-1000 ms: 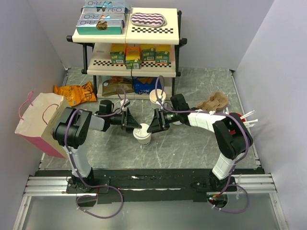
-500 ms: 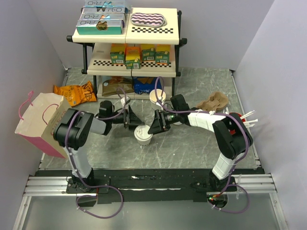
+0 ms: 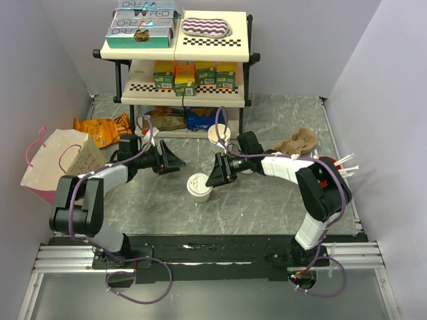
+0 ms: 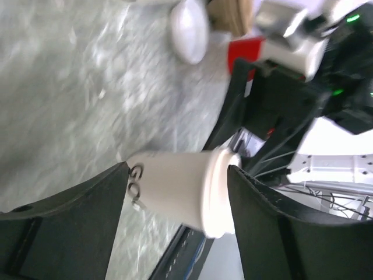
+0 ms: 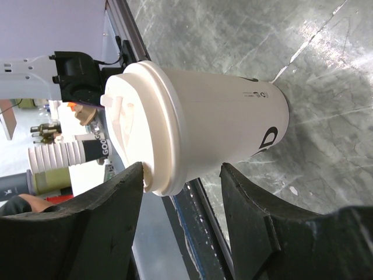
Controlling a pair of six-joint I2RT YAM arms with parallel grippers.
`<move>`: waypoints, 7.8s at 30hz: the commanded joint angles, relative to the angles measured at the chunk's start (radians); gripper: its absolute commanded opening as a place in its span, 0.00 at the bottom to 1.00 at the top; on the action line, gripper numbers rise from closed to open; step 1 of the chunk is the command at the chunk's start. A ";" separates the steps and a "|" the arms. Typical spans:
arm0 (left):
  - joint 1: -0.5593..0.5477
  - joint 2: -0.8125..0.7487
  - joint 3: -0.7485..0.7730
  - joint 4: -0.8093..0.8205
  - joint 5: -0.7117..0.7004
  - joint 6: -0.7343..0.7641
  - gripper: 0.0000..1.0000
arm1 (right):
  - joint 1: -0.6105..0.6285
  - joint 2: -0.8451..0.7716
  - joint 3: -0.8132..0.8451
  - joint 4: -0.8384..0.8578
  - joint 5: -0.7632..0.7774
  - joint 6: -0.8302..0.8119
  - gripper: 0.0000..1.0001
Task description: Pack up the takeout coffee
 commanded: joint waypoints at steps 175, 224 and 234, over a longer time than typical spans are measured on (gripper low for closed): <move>0.040 -0.031 0.015 -0.161 -0.027 0.140 0.74 | 0.193 -0.090 0.256 -0.309 0.337 -0.472 0.67; -0.178 0.069 0.137 -0.119 0.178 0.227 0.67 | 0.279 -0.349 0.128 -0.393 0.455 -0.743 0.66; -0.227 0.065 0.155 -0.139 0.194 0.261 0.66 | 0.278 -0.436 0.052 -0.398 0.457 -0.768 0.66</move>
